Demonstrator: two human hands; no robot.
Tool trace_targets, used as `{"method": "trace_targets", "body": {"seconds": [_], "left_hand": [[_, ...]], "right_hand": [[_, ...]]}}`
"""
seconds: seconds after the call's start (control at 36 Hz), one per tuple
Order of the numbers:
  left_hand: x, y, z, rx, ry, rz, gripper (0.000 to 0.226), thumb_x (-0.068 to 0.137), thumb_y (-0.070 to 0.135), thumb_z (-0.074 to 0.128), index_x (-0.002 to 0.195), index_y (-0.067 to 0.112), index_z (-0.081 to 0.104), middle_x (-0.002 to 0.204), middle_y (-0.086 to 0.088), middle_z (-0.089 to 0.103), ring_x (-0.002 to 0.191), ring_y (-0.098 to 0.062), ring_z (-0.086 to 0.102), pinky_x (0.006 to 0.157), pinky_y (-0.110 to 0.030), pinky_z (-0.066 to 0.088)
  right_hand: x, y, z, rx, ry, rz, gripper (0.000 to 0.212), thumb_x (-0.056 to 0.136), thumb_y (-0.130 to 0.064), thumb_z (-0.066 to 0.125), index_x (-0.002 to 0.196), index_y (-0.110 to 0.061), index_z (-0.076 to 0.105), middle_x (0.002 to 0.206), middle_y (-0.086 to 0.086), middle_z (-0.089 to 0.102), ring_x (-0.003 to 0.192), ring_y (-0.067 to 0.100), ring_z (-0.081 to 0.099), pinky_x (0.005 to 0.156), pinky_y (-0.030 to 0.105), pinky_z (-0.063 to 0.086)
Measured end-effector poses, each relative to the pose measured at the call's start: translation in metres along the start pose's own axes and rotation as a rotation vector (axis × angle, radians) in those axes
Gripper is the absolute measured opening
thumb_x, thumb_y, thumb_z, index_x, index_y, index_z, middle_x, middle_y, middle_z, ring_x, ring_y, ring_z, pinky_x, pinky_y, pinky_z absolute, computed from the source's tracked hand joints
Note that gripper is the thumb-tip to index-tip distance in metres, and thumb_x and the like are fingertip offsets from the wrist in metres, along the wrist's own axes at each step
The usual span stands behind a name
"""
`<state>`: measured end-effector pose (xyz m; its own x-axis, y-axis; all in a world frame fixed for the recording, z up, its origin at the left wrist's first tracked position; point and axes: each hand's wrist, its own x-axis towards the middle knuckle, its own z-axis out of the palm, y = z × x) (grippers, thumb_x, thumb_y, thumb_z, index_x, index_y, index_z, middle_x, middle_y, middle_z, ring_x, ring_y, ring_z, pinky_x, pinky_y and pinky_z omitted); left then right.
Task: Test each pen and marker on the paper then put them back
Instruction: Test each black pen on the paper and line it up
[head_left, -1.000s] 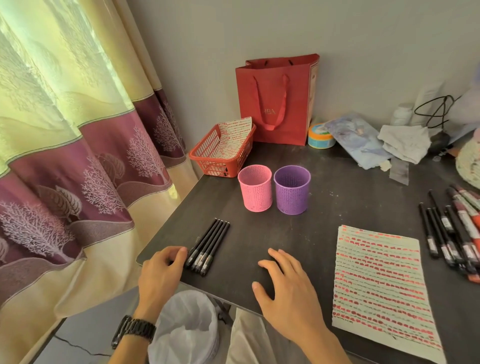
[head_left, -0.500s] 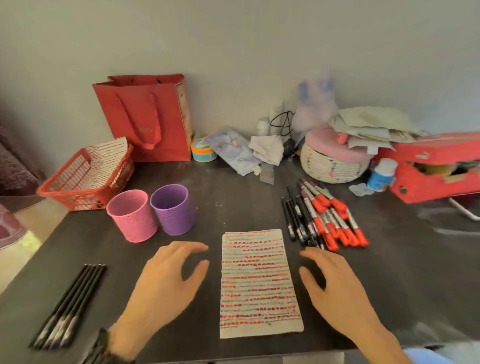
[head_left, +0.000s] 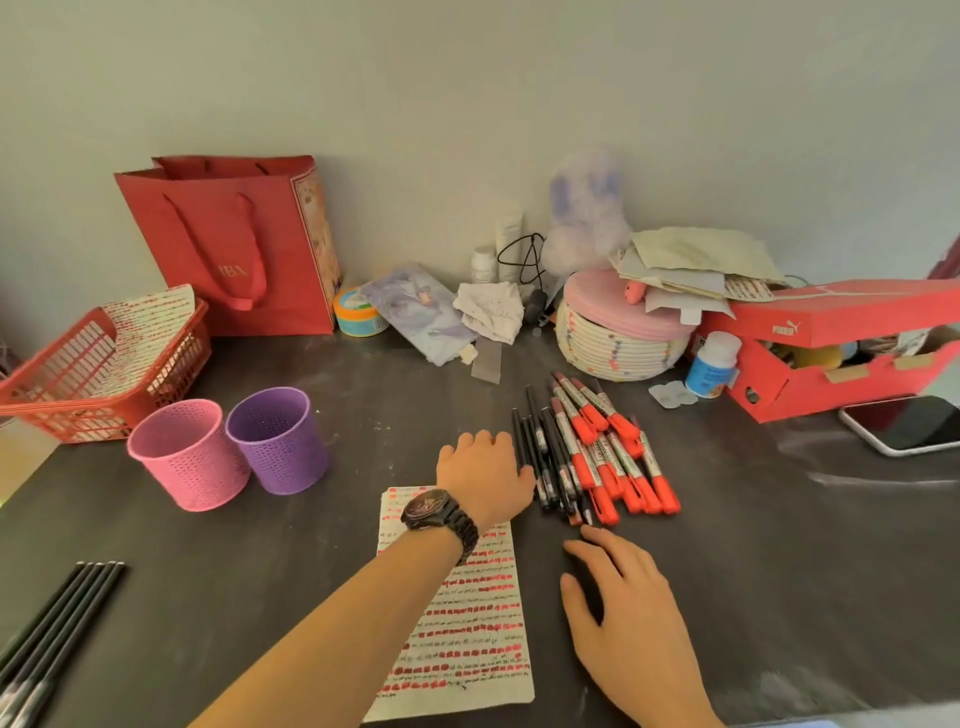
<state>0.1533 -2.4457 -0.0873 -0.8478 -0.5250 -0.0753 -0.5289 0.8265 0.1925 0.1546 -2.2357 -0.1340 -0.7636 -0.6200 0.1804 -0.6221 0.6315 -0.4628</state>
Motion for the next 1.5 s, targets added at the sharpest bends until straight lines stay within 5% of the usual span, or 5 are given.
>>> {"method": "trace_targets", "body": {"seconds": [0.53,0.81,1.0,1.31,1.5], "left_hand": [[0.026,0.010,-0.016,-0.123,-0.166,-0.172,0.045,0.093,0.060,0.046,0.085,0.018,0.056,0.105,-0.005,0.066,0.108,-0.033,0.059,0.110,-0.054,0.028],[-0.027,-0.038,-0.044,-0.836,0.058,-0.138,0.022,0.094,0.044,0.055,0.091,0.024,0.062,0.079,0.006,0.075,0.062,-0.008,0.060,0.051,-0.023,0.046],[-0.125,-0.067,-0.031,-1.174,0.096,-0.116,0.015,0.103,0.031,0.053,0.103,0.019,0.062,0.081,0.007,0.073,0.062,-0.001,0.059,0.059,-0.016,0.048],[-0.230,-0.086,0.005,-1.153,0.121,-0.092,0.009,0.096,0.031,0.064,0.100,0.039,0.067,0.090,0.012,0.070,0.071,-0.005,0.058,0.063,-0.014,0.047],[-0.246,-0.088,0.009,-0.858,0.156,0.078,0.021,0.100,0.025,0.059,0.105,0.045,0.058,0.101,0.021,0.062,0.082,-0.005,0.058,0.068,-0.011,0.042]], "right_hand": [[0.004,0.003,0.004,-0.014,-0.045,0.031,0.040,0.096,-0.054,0.049,0.135,-0.044,0.053,0.147,-0.027,0.040,0.138,-0.003,0.030,0.113,0.024,0.028],[0.003,0.000,0.000,0.007,0.002,0.027,0.037,0.094,-0.050,0.057,0.130,-0.041,0.058,0.142,-0.026,0.046,0.135,-0.004,0.034,0.109,0.024,0.030],[0.000,0.000,-0.004,0.035,0.009,0.035,0.032,0.094,-0.046,0.060,0.125,-0.040,0.062,0.136,-0.025,0.051,0.130,-0.003,0.039,0.105,0.024,0.038],[-0.053,-0.078,-0.021,1.046,-0.148,0.188,0.018,0.092,-0.050,0.061,0.106,-0.041,0.068,0.065,-0.004,0.062,0.049,0.007,0.048,0.048,0.017,0.039],[-0.081,-0.122,0.001,1.237,-0.180,0.274,0.022,0.083,-0.041,0.060,0.083,-0.023,0.074,0.058,0.003,0.053,0.045,0.013,0.039,0.044,0.020,0.035]]}}
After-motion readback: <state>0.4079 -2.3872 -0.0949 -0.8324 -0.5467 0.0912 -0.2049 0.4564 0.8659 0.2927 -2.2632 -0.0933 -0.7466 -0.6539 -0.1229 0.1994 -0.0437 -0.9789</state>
